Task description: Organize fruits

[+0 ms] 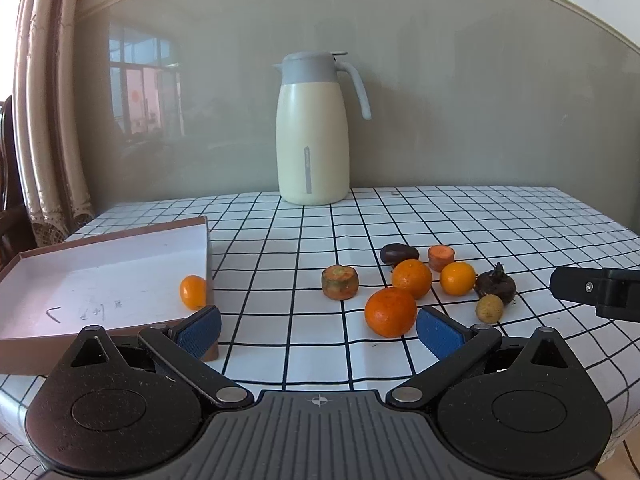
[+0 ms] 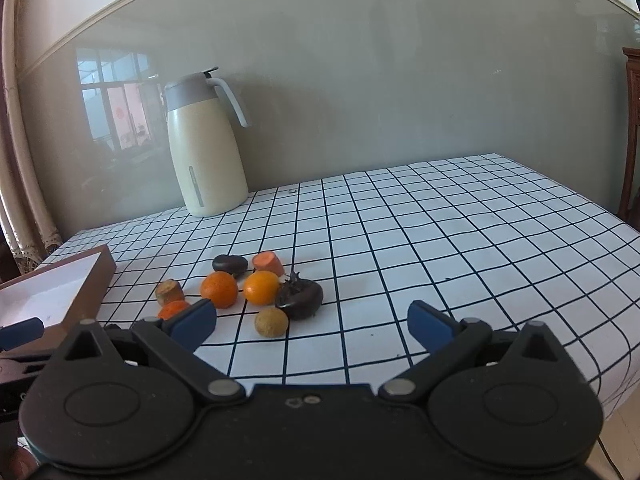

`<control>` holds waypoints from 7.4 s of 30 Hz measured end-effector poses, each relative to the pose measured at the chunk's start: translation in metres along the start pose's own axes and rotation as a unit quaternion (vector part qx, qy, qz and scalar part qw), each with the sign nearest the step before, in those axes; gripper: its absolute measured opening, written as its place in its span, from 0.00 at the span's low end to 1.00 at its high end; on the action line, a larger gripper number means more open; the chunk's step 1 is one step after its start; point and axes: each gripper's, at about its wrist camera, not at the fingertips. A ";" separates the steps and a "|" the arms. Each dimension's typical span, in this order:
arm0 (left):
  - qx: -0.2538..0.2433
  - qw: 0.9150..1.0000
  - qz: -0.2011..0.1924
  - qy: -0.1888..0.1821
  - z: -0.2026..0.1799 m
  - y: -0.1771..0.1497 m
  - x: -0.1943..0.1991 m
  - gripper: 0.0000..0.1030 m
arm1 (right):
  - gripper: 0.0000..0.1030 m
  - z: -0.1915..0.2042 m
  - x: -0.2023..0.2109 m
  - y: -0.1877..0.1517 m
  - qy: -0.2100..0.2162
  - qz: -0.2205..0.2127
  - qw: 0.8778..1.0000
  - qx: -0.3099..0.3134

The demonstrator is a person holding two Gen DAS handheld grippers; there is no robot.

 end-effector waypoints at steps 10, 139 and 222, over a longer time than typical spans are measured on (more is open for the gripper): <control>-0.003 1.000 0.002 -0.015 -0.011 -0.004 -0.024 1.00 | 0.71 0.000 -0.022 -0.005 0.013 0.018 1.000 0.002; 0.102 0.976 -0.023 0.193 0.243 -0.008 0.067 0.40 | 0.19 0.248 0.003 0.006 0.271 -0.014 0.953 0.137; 0.082 0.968 -0.020 0.234 0.254 0.034 0.052 1.00 | 0.94 0.193 -0.011 0.041 0.176 -0.013 0.982 0.072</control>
Point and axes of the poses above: each gripper's, at about its wrist camera, not at the fingertips, and x roughly against the way its jaws point, z to its left, y to its top, and after that the axes turned 5 degrees about -z, right-handed
